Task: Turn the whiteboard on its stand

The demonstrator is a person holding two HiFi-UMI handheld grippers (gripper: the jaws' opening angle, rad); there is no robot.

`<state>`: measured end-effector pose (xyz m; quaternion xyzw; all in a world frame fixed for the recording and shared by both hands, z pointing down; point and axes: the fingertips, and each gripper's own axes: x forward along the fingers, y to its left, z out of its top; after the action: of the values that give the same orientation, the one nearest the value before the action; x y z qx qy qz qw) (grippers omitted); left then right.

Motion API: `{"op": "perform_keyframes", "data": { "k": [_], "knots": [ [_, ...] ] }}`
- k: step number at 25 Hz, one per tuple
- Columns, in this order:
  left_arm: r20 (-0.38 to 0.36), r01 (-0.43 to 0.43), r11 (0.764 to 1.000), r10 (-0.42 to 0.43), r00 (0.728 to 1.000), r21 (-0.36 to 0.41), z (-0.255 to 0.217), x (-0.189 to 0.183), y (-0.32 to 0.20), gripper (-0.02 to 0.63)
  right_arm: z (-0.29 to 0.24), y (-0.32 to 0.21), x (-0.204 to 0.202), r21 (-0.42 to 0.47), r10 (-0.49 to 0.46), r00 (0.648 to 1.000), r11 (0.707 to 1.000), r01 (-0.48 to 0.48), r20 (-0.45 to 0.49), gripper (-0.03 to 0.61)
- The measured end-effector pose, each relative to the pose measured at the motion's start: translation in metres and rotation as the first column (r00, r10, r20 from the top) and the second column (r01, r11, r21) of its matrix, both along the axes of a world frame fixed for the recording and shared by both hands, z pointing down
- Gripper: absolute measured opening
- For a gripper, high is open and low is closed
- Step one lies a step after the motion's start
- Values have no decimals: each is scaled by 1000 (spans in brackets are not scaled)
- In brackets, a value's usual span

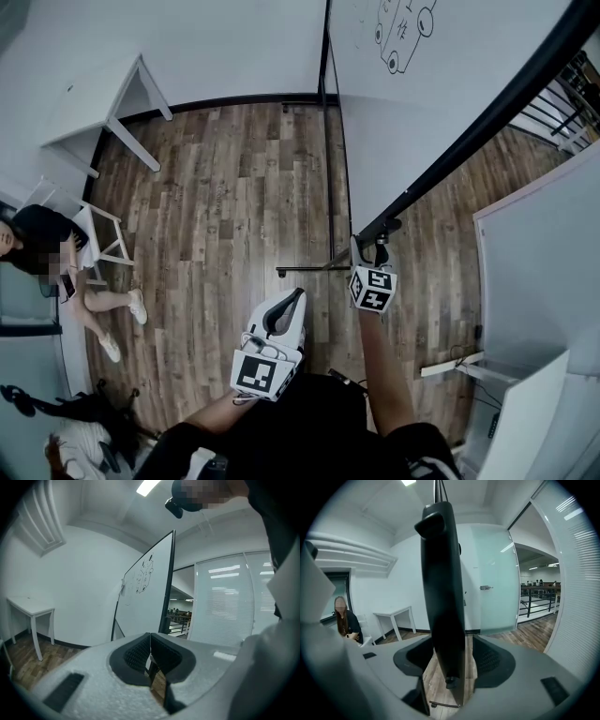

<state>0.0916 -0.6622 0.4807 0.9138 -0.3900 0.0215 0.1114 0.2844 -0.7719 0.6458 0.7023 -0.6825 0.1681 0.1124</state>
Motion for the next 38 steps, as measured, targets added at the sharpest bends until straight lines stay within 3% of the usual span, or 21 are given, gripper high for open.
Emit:
{"op": "perform_keyframes", "data": {
  "k": [12, 14, 17, 38],
  "knots": [
    [21, 8, 1000, -8, 1000, -17, 10, -11, -1, 17, 7, -25, 3, -6, 31, 999, 1000, -31, -38, 221],
    [4, 23, 1000, -23, 1000, -4, 8, -14, -1, 17, 7, -25, 1, 2, 35, 999, 999, -35, -41, 176],
    [1, 32, 999, -32, 999, -12, 8, -19, 4, 17, 6, -24, 0, 9, 33, 998, 999, -32, -48, 175],
    [-33, 63, 998, -63, 997, 11, -25, -44, 45, 17, -13, 25, -22, -19, 37, 997, 999, -38, -74, 170]
  ]
}}
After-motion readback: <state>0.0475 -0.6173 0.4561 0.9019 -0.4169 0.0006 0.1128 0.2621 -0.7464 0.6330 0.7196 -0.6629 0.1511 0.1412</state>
